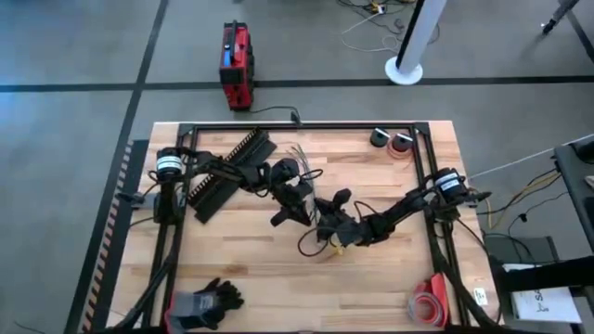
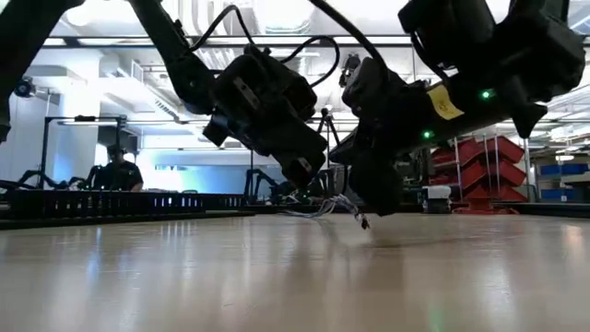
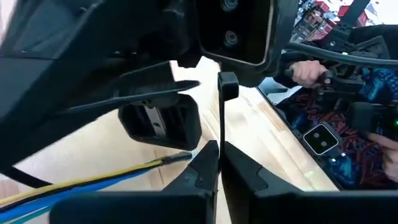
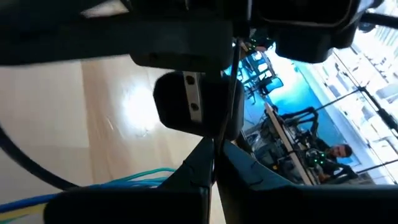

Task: Ziptie cables
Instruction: Wrap the cable wires together using a black zip tie

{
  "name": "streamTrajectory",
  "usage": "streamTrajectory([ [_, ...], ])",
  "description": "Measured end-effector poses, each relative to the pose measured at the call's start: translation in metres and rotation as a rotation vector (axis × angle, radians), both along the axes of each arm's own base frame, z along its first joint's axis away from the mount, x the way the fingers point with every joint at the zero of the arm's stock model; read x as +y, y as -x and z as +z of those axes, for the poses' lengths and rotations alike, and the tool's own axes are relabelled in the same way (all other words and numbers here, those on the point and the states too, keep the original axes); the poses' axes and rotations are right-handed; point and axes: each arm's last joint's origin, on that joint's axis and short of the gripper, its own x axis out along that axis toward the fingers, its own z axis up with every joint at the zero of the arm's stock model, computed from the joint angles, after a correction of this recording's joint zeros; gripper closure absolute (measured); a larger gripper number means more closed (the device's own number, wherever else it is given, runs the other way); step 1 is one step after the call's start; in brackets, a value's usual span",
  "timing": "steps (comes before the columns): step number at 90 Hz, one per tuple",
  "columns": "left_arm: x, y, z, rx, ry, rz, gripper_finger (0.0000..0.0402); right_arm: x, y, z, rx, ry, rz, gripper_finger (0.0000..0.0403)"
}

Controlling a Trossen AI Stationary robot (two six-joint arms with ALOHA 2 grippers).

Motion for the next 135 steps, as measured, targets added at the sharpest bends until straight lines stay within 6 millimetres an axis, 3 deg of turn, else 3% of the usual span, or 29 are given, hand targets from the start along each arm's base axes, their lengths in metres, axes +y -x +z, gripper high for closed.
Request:
streamTrajectory([
  [135, 0.0006, -0.0005, -0.0004, 0.011, -0.004, 0.027, 0.0402, 0.0017, -0.0011, 0.0046, 0.016, 0.064, 0.011, 0.0403],
])
